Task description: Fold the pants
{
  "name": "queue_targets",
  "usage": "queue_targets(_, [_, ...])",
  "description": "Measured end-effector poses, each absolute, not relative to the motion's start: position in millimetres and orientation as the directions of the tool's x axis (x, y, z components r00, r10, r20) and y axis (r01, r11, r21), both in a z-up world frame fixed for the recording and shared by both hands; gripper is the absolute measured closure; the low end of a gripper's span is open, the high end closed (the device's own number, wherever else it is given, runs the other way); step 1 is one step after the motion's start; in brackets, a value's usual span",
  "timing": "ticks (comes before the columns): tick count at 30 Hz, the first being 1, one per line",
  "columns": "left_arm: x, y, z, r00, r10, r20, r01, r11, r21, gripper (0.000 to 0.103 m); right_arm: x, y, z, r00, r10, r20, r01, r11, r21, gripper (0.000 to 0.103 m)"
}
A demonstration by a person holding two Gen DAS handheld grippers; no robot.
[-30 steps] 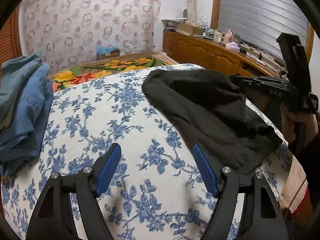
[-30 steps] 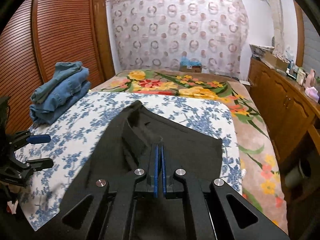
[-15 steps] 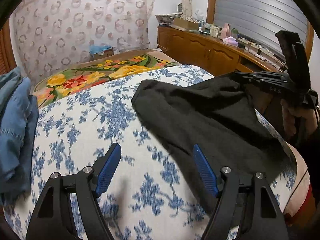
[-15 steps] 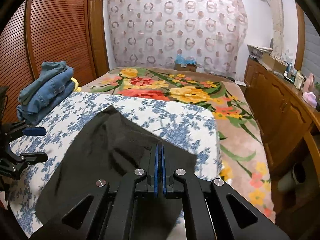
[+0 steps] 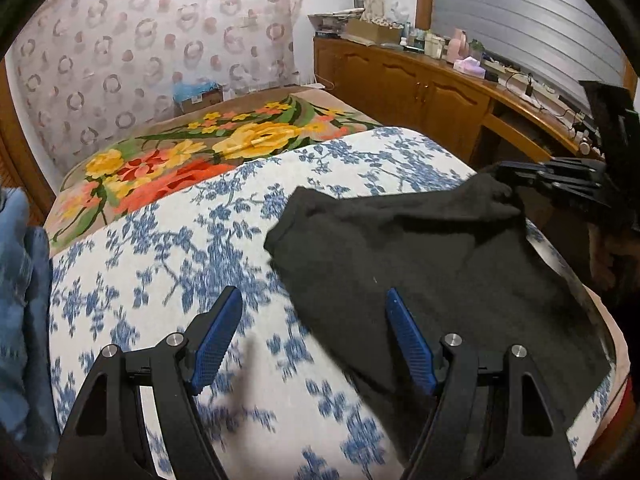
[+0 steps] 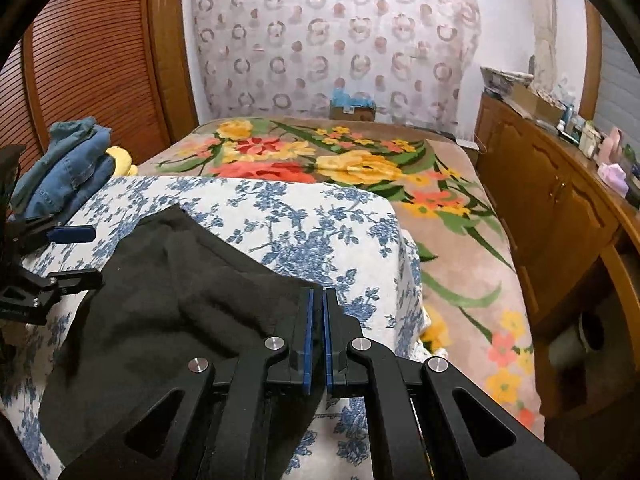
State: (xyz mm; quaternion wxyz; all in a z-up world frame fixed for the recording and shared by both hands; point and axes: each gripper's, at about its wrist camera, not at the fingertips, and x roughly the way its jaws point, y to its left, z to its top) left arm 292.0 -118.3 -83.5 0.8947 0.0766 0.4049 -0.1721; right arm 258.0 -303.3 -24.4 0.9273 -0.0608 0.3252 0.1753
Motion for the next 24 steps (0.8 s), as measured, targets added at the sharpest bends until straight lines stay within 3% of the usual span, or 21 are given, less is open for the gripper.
queue_targets(4, [311, -120, -86, 0.613, -0.239, -0.753, 0.366, 0.931, 0.003, 0.028, 259, -309, -20, 0.735, 0.267, -0.624, -0.335, 0.942, 0.009, 0.082])
queue_targets(12, [345, -123, -93, 0.596, -0.245, -0.764, 0.378, 0.926, -0.002, 0.028, 264, -313, -27, 0.684, 0.337, -0.646, -0.381, 0.921, 0.077, 0.078])
queue_targets(19, [364, -123, -102, 0.572, -0.269, -0.775, 0.381, 0.924, -0.039, 0.048, 276, -306, -38, 0.651, 0.324, -0.687, -0.386, 0.92, 0.068, 0.078])
queue_targets(21, [365, -123, -104, 0.569, -0.278, -0.774, 0.387, 0.921, -0.047, 0.052, 277, -306, -38, 0.645, 0.33, -0.689, -0.392, 0.917, 0.071, 0.081])
queue_targets(22, [366, -123, -104, 0.567, -0.286, -0.772, 0.39, 0.919, -0.054, 0.057, 276, -306, -38, 0.642, 0.333, -0.691, -0.398, 0.915, 0.071, 0.094])
queue_targets(24, [367, -122, -104, 0.564, -0.295, -0.771, 0.393, 0.917, -0.064, 0.066, 276, -308, -36, 0.641, 0.333, -0.691, -0.409, 0.911, 0.059, 0.098])
